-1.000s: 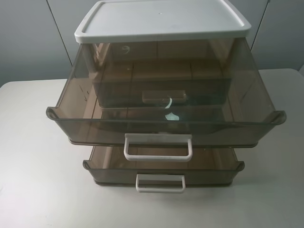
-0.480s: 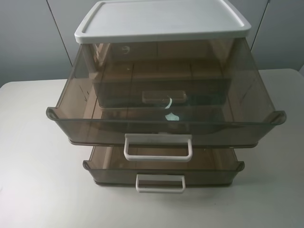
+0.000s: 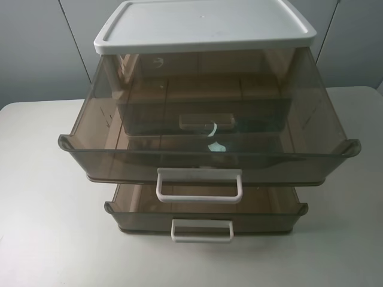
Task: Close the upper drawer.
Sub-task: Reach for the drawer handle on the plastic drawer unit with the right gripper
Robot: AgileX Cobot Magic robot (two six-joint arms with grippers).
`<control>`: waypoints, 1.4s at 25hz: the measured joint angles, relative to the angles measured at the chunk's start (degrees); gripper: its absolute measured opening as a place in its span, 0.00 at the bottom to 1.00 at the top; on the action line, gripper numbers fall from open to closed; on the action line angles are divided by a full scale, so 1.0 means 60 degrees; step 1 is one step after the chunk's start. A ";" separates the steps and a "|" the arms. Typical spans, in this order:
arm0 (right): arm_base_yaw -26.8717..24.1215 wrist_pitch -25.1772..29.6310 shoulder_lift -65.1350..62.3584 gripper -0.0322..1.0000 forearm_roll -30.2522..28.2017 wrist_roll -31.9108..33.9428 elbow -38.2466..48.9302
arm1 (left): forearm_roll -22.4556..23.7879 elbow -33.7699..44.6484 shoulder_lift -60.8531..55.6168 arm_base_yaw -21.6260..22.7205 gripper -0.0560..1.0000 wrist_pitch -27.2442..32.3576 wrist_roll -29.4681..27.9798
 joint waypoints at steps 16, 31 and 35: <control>0.7399 -0.0889 0.3014 0.65 -0.0767 -0.1222 -0.0385 | 0.0000 0.0000 0.0000 0.0000 0.75 0.0000 0.0000; 1.1166 -0.0814 0.5222 0.65 -0.1165 -0.1330 -0.0385 | 0.0000 0.0000 0.0000 0.0000 0.75 0.0000 0.0000; 1.1636 -0.0781 0.5618 0.65 -0.1664 -0.1298 -0.0385 | 0.0000 0.0000 0.0000 0.0000 0.75 0.0000 0.0000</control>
